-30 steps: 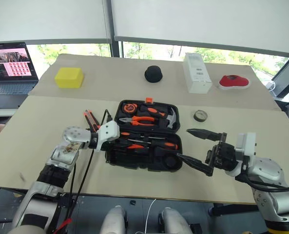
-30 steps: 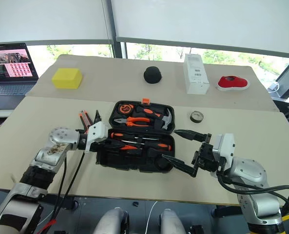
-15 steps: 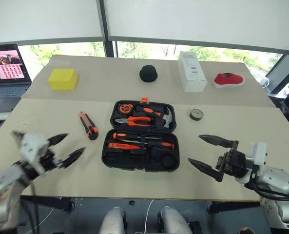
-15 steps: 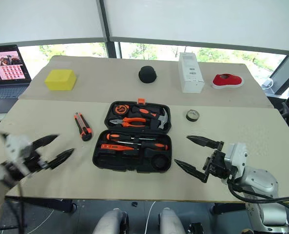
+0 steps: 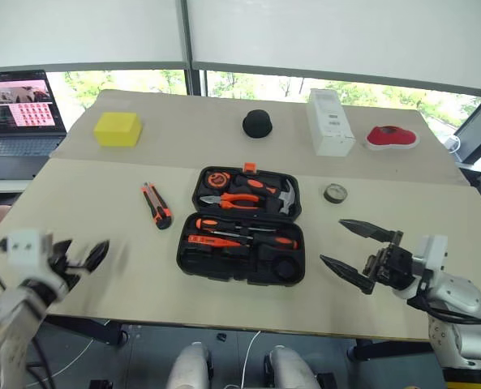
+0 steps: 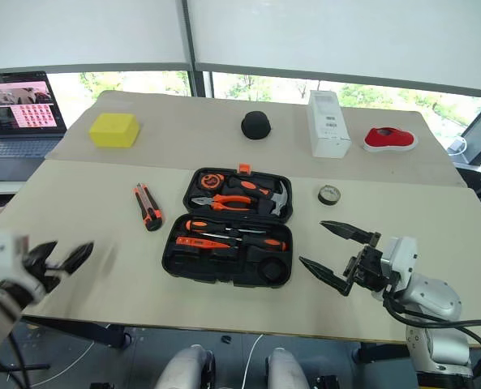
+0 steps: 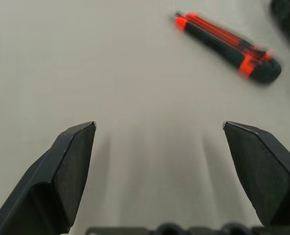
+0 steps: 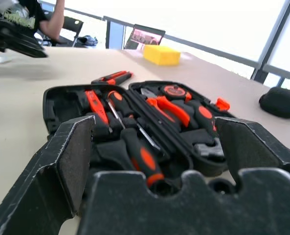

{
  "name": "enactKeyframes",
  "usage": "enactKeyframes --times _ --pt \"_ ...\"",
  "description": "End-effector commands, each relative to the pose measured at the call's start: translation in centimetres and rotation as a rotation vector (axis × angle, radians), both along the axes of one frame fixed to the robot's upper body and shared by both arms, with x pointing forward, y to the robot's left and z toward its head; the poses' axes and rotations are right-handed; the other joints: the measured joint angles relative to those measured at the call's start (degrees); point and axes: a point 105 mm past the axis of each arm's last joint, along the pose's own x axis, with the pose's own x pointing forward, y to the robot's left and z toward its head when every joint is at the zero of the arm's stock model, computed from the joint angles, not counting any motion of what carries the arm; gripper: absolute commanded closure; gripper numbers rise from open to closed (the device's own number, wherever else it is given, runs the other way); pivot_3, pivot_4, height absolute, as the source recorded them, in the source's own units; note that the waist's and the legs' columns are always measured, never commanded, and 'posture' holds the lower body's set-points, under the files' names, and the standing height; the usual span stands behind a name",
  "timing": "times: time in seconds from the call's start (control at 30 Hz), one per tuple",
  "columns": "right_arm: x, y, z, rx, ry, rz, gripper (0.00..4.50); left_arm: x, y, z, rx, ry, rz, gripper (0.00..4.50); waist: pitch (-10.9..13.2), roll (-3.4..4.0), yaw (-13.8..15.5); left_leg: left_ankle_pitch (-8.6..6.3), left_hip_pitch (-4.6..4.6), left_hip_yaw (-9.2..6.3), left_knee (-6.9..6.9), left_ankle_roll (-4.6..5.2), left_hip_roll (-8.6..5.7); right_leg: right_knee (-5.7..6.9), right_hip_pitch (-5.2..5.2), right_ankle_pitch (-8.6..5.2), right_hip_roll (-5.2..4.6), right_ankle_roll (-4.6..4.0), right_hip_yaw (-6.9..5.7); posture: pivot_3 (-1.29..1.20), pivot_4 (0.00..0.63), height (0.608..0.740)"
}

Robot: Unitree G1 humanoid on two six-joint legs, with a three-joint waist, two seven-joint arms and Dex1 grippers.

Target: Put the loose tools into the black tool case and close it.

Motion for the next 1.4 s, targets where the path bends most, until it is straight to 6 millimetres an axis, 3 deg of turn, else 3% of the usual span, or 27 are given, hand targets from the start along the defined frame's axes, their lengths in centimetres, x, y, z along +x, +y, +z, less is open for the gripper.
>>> enactKeyframes --times 0.03,0.13,0.3,0.5,0.7,0.8,0.93,0.97,1.0,1.1,1.2,1.27,1.3,1.4 --pt "-0.1 1.1 2.0 0.029 -0.058 0.033 0.0 2.6 -2.7 0.8 -0.058 0.052 0.013 0.01 0.0 0.0 -0.1 0.0 0.01 0.0 0.0 0.0 -0.01 0.0 0.01 0.01 0.0 0.0 0.01 0.0 0.15 0.74" --pt "0.0 1.7 2.6 0.038 -0.073 0.042 0.0 5.1 -4.4 0.9 -0.085 0.085 0.032 0.01 0.0 -0.03 -0.4 0.0 -0.02 -0.03 0.0 -0.01 -0.12 -0.01 0.02 0.05 0.0 0.06 0.04 0.0 0.15 0.74" --pt "0.2 2.4 3.3 0.043 -0.085 0.045 0.0 8.4 -6.3 -1.0 -0.067 0.199 0.093 0.01 0.0 -0.06 -1.0 -0.01 -0.11 -0.07 -0.06 -0.02 -0.17 -0.04 -0.04 0.05 0.0 0.06 0.05 0.0 0.15 0.74" --pt "-0.1 2.8 3.6 0.045 -0.081 0.052 0.0 10.6 -8.8 -3.0 -0.031 0.265 0.076 0.01 0.0 -0.07 -0.9 -0.01 -0.18 -0.08 -0.07 -0.02 -0.22 -0.05 -0.11 0.05 -0.01 0.06 0.05 0.0 0.15 0.74" --pt "0.2 3.0 3.9 0.042 -0.072 0.075 0.0 11.3 -10.2 -4.5 -0.025 0.301 0.06 0.01 0.0 -0.04 -0.4 0.01 -0.1 -0.06 -0.06 -0.03 -0.28 -0.06 0.01 0.05 -0.05 0.08 0.04 0.0 0.15 0.74" --pt "0.2 3.0 3.8 0.042 -0.054 0.084 0.0 10.8 -9.8 -4.9 0.001 0.316 0.064 0.75 0.0 0.0 -0.3 0.01 -0.07 -0.06 -0.06 -0.03 -0.29 -0.05 0.03 0.05 -0.05 0.09 0.04 0.0 0.15 0.74" --pt "-0.1 2.8 3.6 0.041 -0.029 0.091 0.0 9.7 -8.4 -5.1 0.012 0.313 0.093 2.1 0.0 0.02 -0.4 0.0 -0.11 -0.08 -0.07 -0.03 -0.29 -0.1 0.01 0.04 -0.07 0.1 0.06 0.0 0.15 0.74" --pt "-0.2 2.7 3.5 0.041 -0.017 0.094 0.0 9.3 -7.8 -5.0 0.011 0.3 0.103 2.59 0.0 0.02 -0.4 0.0 -0.12 -0.08 -0.07 -0.03 -0.28 -0.11 0.01 0.05 -0.08 0.1 0.06 0.0 0.15 0.74" --pt "-0.2 2.7 3.4 0.037 -0.009 0.098 0.0 9.0 -7.3 -4.6 0.013 0.278 0.107 2.73 0.0 0.03 -0.5 0.0 -0.12 -0.07 -0.07 -0.03 -0.28 -0.12 0.0 0.05 -0.08 0.1 0.06 0.0 0.15 0.74" --pt "-0.2 2.6 3.4 0.027 -0.005 0.098 0.0 8.8 -6.1 -2.1 -0.006 0.092 0.048 2.74 0.0 0.03 -1.2 0.0 -0.1 -0.07 -0.15 -0.04 -0.24 -0.12 -0.03 0.05 -0.07 0.1 0.09 0.0 0.15 0.74" --pt "-0.2 2.3 3.5 0.018 -0.009 0.09 0.0 7.9 -4.8 1.7 -0.049 -0.145 -0.089 2.74 0.0 0.0 -1.6 0.0 -0.13 -0.04 -0.22 -0.04 -0.18 -0.1 -0.14 0.04 -0.02 0.02 0.09 0.0 0.15 0.74" --pt "-0.3 1.9 3.6 -0.003 -0.003 0.102 0.0 5.6 -6.2 4.4 0.035 -0.276 -0.398 2.74 0.1 -0.13 -1.6 0.01 -0.28 -0.02 -0.23 -0.05 -0.12 -0.09 -0.33 0.06 0.0 -0.03 0.08 0.0 0.15 0.74" --pt "-0.3 1.6 3.7 -0.013 -0.003 0.101 0.0 4.1 -7.8 5.1 0.062 -0.313 -0.604 2.74 0.1 -0.14 -1.5 0.02 -0.45 0.06 -0.23 -0.07 -0.1 -0.06 -0.56 0.06 0.0 -0.08 0.08 0.0 0.15 0.74" --pt "-0.8 1.1 3.2 -0.037 0.018 0.111 0.0 1.4 -10.9 6.5 0.107 -0.359 -1.007 2.74 0.1 -0.1 -0.5 0.04 -0.72 0.12 -0.23 -0.09 -0.11 -0.09 -0.75 0.05 -0.11 -0.08 0.04 0.0 0.15 0.74"
